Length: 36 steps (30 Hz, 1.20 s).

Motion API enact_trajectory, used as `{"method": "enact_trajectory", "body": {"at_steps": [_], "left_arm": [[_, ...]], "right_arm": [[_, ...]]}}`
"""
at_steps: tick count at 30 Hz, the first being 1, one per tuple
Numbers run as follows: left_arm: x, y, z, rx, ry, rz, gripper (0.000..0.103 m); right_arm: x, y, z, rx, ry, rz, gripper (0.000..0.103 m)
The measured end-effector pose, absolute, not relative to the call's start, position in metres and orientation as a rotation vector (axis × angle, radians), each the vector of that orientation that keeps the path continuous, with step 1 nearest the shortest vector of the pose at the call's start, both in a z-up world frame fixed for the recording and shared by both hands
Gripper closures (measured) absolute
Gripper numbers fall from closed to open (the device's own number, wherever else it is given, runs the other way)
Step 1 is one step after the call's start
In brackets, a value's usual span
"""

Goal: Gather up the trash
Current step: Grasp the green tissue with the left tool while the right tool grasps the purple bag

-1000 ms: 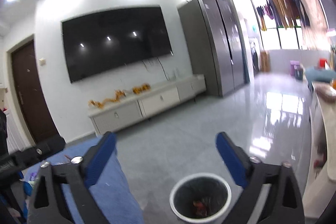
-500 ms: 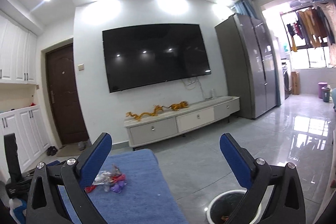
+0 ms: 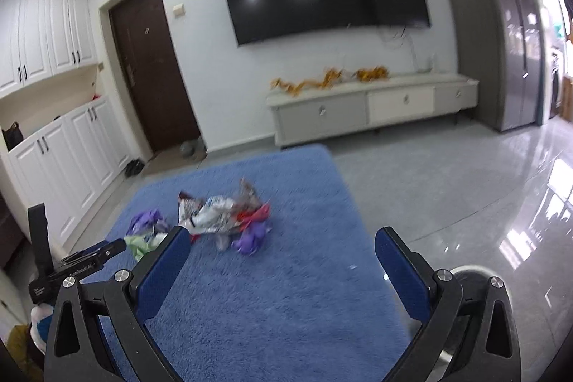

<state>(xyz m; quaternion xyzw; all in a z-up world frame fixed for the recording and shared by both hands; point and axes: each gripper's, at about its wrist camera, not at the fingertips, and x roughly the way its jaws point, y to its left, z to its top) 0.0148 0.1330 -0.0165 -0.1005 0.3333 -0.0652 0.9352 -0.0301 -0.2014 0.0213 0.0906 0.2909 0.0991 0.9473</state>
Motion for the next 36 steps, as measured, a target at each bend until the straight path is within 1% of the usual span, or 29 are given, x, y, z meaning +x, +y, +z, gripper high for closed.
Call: {"method": "enact_trajectory", "body": {"at_steps": [5,11,13,15,19,20,22,24,25,26,28,29,31,36], "left_arm": [[0.046,0.133,-0.032,-0.205,0.728,-0.111,0.034],[0.071,0.144,-0.057,-0.265,0.783,-0.095,0.034],[0.074,0.149,-0.064,-0.3,0.804,-0.1,0.034],[0.075,0.154,-0.068,-0.336,0.811,-0.109,0.034],[0.074,0.158,-0.071,-0.362,0.817,-0.108,0.036],[0.073,0.16,-0.072,-0.363,0.817,-0.11,0.037],[0.072,0.162,-0.073,-0.368,0.816,-0.108,0.04],[0.07,0.163,-0.073,-0.368,0.814,-0.105,0.042],[0.069,0.163,-0.073,-0.367,0.814,-0.106,0.044],[0.067,0.164,-0.073,-0.364,0.813,-0.107,0.045],[0.063,0.162,-0.072,-0.356,0.816,-0.117,0.051],[0.06,0.16,-0.072,-0.353,0.817,-0.123,0.052],[0.056,0.156,-0.069,-0.344,0.822,-0.144,0.058],[0.043,0.143,-0.067,-0.336,0.831,-0.177,0.064]], "right_arm": [[0.029,-0.172,-0.015,0.179,0.715,0.265,0.0],[0.068,-0.153,-0.049,0.186,0.799,0.32,0.001],[0.08,-0.148,-0.057,0.183,0.82,0.329,0.009],[0.089,-0.145,-0.063,0.189,0.833,0.34,0.012],[0.102,-0.139,-0.071,0.194,0.848,0.357,0.024],[0.104,-0.138,-0.074,0.196,0.852,0.358,0.025],[0.109,-0.137,-0.078,0.202,0.866,0.357,0.035],[0.114,-0.137,-0.083,0.209,0.883,0.363,0.04],[0.114,-0.138,-0.086,0.209,0.891,0.364,0.046],[0.115,-0.139,-0.088,0.21,0.897,0.364,0.051],[0.111,-0.144,-0.088,0.219,0.895,0.367,0.065],[0.11,-0.147,-0.088,0.23,0.899,0.375,0.068],[0.104,-0.153,-0.087,0.232,0.899,0.38,0.071],[0.086,-0.163,-0.083,0.25,0.896,0.387,0.074]]}}
